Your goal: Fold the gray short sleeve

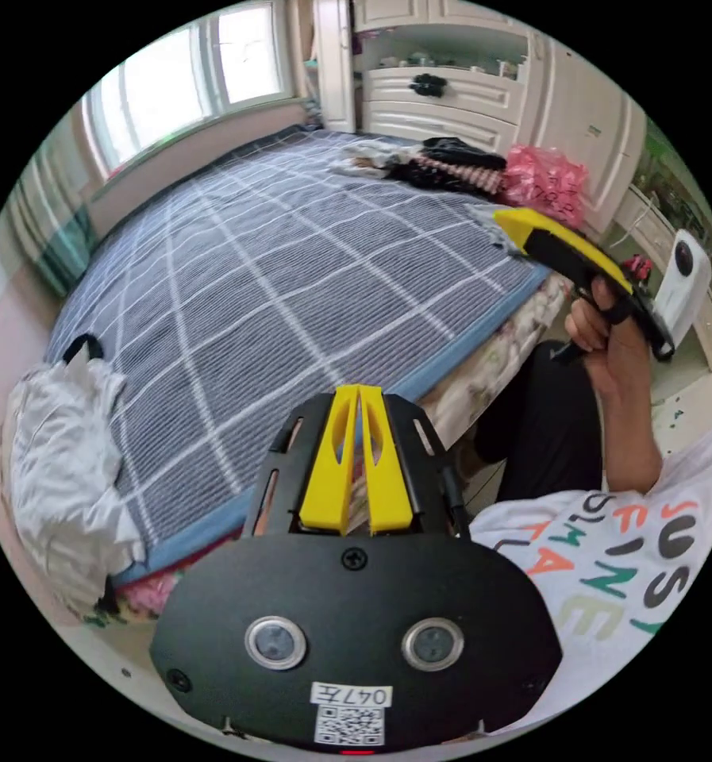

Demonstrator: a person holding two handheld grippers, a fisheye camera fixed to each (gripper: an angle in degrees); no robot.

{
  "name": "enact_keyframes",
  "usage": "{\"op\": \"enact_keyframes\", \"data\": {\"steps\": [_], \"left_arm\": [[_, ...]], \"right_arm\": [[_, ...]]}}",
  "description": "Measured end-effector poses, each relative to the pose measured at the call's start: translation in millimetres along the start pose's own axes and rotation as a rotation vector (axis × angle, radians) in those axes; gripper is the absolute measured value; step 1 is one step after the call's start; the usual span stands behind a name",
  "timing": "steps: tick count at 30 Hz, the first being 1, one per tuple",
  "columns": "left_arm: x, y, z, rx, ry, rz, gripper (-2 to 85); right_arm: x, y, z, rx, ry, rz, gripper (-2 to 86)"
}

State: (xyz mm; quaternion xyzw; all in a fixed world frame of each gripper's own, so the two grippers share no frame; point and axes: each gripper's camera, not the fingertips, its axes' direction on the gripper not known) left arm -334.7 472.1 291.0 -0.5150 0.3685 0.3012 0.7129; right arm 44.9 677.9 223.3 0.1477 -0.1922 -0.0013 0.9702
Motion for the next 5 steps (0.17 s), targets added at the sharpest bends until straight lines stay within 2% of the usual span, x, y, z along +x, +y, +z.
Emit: {"op": "enact_keyframes", "data": {"steps": [5], "left_arm": [[-73.8,94.9,-12.8,0.012,-0.112,-0.161,-0.7]], "right_arm": [[-144.3,-38.3,93.5,-0.016,-0.216,-0.301,0.5]]}}
